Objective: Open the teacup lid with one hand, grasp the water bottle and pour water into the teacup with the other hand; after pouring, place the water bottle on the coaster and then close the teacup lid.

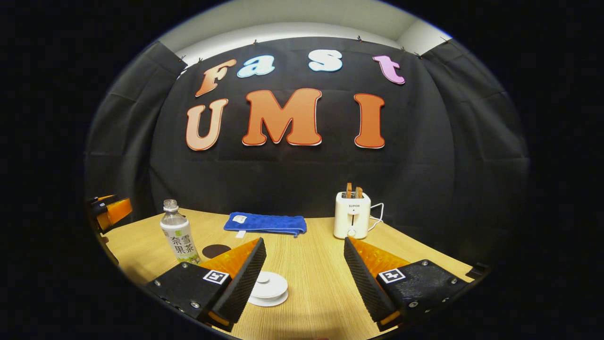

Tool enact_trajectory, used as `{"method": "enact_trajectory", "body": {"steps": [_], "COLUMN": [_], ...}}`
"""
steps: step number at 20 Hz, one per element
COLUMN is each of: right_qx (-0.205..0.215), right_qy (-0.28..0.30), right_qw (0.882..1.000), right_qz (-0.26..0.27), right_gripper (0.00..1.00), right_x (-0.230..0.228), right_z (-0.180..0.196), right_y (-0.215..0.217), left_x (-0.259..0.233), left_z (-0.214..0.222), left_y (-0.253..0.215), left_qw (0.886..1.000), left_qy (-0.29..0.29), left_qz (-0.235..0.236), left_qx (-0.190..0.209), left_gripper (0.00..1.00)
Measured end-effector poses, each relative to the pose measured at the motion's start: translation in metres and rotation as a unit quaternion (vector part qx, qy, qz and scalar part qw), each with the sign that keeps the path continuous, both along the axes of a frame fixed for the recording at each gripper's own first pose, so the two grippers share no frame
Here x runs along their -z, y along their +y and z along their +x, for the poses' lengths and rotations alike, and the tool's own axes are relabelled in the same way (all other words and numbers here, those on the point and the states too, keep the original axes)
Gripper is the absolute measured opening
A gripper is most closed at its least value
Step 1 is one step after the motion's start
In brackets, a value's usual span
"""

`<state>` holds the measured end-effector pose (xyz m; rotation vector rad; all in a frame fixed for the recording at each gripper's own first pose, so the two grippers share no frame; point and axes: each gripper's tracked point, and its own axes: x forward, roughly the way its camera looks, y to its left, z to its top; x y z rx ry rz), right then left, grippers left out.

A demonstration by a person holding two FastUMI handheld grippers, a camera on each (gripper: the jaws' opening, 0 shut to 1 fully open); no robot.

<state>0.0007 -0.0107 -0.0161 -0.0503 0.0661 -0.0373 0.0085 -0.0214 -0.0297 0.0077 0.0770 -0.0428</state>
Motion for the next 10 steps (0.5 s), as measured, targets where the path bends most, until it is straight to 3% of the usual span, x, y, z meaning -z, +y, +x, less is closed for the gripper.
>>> {"method": "enact_trajectory", "body": {"steps": [10], "right_qx": [-0.019], "right_qy": [0.037], "right_qw": [0.999], "right_qz": [-0.003], "right_gripper": [0.99], "right_x": [0.025], "right_z": [0.016], "right_y": [0.027], "left_x": [0.006], "left_z": [0.006], "left_y": [0.004], "left_qw": [1.000], "left_qy": [0.004], "left_qz": [0.011], "left_qx": [-0.005], "left_gripper": [0.99]}}
